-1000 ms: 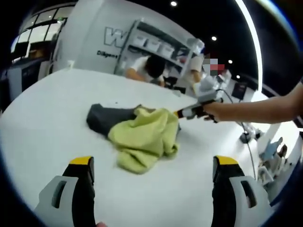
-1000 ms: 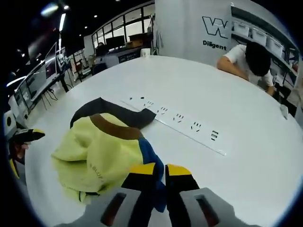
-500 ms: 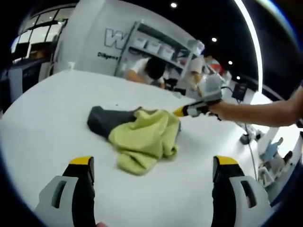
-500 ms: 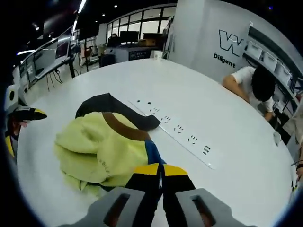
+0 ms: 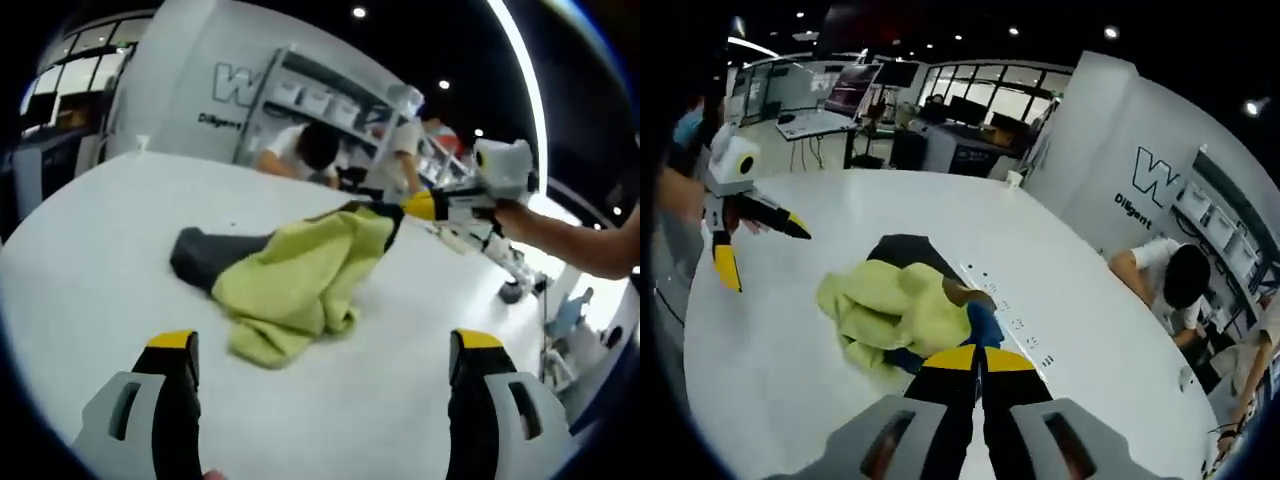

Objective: Fold the garment on the visible template until the final outline fits inside the template.

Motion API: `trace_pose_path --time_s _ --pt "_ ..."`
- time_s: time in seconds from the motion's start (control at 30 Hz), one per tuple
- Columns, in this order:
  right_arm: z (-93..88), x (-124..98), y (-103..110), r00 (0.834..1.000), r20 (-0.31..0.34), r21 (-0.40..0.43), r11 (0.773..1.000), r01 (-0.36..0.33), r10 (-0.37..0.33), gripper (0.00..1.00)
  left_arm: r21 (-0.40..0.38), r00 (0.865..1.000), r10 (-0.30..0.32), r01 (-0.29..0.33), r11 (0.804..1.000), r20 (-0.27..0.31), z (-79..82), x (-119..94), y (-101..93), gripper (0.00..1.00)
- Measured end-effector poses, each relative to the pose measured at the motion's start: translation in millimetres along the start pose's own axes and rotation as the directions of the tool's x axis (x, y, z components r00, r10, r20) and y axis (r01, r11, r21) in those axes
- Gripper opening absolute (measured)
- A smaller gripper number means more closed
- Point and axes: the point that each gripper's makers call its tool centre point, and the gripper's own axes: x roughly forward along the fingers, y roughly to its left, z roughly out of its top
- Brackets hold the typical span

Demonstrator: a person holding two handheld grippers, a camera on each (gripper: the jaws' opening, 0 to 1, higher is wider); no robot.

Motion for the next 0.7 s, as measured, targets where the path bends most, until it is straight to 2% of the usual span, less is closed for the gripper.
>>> trace_pose_path --time_s 0.17,0.2,0.3,0.33,0.4,0.5,0.63,0.7 --pt "3.5 -9 1 1.0 0.009 -0.039 0.999 0.01 -0.01 0.0 0.001 1.0 0.001 -0.001 1.0 0.0 0.1 0 0.2 0.99" --pt "8.0 -17 3 0.999 0.027 -0.052 0.998 0.02 -0.019 0.0 0.002 1.0 0.001 -0.001 1.0 0.001 0.2 -1 -0.6 0.99" --pt "15.8 -22 0 0.998 0.054 -0.067 0.997 0.026 -0.022 0.0 0.002 1.0 -0.002 0.002 1.0 0.006 0.9 -1 -2.4 0.99" --pt "23.0 -32 -1 0.996 0.079 -0.095 0.995 0.037 -0.03 0.0 0.001 1.0 -0.004 0.004 1.0 0.007 0.9 -1 -3.0 0.99" --pt "26.0 -38 0 0.995 0.09 -0.11 0.993 0.041 -0.031 0.0 0.001 1.0 -0.006 0.006 1.0 0.007 0.7 -1 -4.4 0.99" --pt "36.1 -60 6 0.991 0.134 -0.167 0.985 0.043 -0.02 0.0 0.004 1.0 -0.012 0.012 1.0 0.01 0.9 -2 -7.9 0.99" --pt "39.1 -81 14 0.987 0.158 -0.201 0.979 0.041 -0.009 0.0 0.006 1.0 -0.016 0.016 1.0 0.013 1.7 -3 -13.1 0.99" --pt "42.0 -99 23 0.982 0.191 -0.252 0.967 0.039 0.01 0.0 0.007 1.0 -0.019 0.019 1.0 0.013 1.4 -2 -14.8 0.99"
